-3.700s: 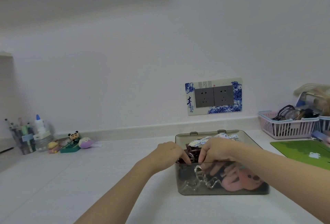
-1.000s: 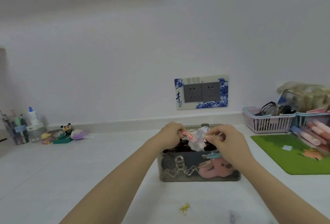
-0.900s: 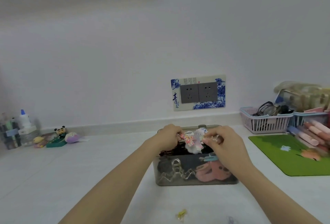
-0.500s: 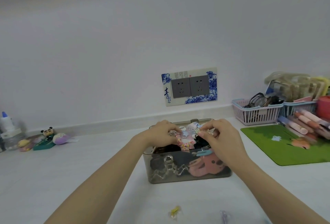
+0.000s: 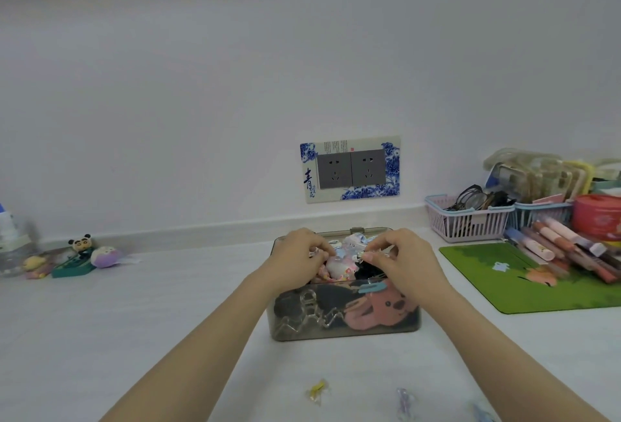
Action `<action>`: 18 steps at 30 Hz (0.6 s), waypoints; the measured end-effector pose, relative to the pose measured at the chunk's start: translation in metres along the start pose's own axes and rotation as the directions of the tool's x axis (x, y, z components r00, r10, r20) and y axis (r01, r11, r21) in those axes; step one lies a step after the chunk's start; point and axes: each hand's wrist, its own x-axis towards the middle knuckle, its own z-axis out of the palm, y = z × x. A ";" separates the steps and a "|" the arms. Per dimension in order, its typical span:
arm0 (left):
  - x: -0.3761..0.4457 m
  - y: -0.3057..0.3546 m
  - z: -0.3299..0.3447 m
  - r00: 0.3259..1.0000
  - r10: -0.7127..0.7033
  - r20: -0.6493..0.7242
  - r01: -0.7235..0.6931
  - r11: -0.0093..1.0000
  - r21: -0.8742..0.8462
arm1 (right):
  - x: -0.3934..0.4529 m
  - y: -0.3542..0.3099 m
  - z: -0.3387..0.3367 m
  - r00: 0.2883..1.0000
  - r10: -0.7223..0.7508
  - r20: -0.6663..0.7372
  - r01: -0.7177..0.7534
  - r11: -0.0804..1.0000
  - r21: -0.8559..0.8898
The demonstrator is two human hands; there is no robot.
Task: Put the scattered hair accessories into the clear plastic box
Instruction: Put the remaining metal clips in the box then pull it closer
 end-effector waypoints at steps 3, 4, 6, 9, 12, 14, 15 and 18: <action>-0.007 0.002 0.001 1.000 -0.010 -0.001 0.010 1.000 0.022 | 0.015 -0.009 0.004 0.989 -0.020 0.147 0.032 0.996 -0.084; -0.009 0.002 0.000 0.999 -0.028 0.016 0.028 0.999 0.030 | 0.021 -0.012 0.006 0.984 -0.020 0.179 0.039 0.994 -0.104; -0.010 0.000 -0.002 0.996 -0.072 0.044 0.070 0.996 0.059 | 0.031 -0.020 0.013 0.972 -0.017 0.233 0.051 0.989 -0.137; -0.007 -0.007 -0.003 0.990 -0.124 0.062 0.120 0.991 0.050 | 0.043 -0.030 0.027 0.932 -0.022 0.361 0.108 0.970 -0.219; -0.006 -0.011 -0.003 0.984 -0.143 0.109 0.141 0.990 0.026 | 0.052 -0.033 0.039 0.892 0.012 0.452 0.132 0.949 -0.286; -0.004 -0.011 -0.004 0.980 -0.143 0.137 0.140 0.990 0.031 | 0.055 -0.032 0.043 0.885 0.033 0.465 0.152 0.923 -0.354; -0.004 -0.014 -0.004 0.977 -0.150 0.153 0.146 0.989 0.036 | 0.056 -0.032 0.047 0.880 0.047 0.472 0.158 0.909 -0.385; -0.003 -0.009 -0.005 0.970 -0.149 0.192 0.139 0.988 0.065 | 0.057 -0.027 0.049 0.873 0.076 0.481 0.157 0.892 -0.425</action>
